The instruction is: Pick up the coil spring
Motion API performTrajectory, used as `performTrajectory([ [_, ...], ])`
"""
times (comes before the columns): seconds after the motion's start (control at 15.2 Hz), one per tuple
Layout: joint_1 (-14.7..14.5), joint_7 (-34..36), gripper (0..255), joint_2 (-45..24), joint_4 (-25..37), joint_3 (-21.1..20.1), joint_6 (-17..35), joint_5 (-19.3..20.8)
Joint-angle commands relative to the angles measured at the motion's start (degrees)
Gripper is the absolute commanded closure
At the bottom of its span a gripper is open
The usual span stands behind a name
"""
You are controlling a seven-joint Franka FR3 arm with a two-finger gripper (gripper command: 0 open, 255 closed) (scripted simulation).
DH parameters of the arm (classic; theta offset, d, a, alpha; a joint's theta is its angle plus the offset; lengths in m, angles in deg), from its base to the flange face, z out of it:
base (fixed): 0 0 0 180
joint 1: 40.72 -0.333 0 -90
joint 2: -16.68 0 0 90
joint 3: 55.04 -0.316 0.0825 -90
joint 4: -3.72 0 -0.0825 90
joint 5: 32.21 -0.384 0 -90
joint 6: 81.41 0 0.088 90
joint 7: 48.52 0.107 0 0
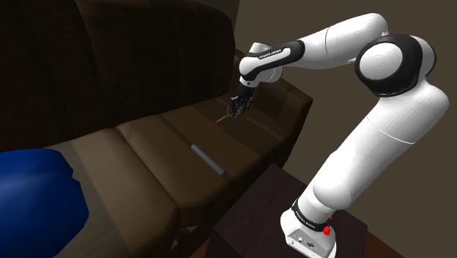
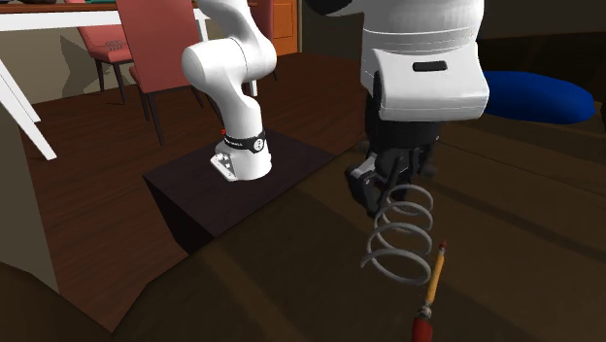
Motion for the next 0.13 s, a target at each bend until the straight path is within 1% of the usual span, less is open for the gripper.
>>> performTrajectory([
  [0.0,0.07,0.09,255,0.31,0.65,0.05,-0.97,0.19],
  [0.07,0.07,0.09,255,0.3,0.66,0.05,-0.97,0.18],
])
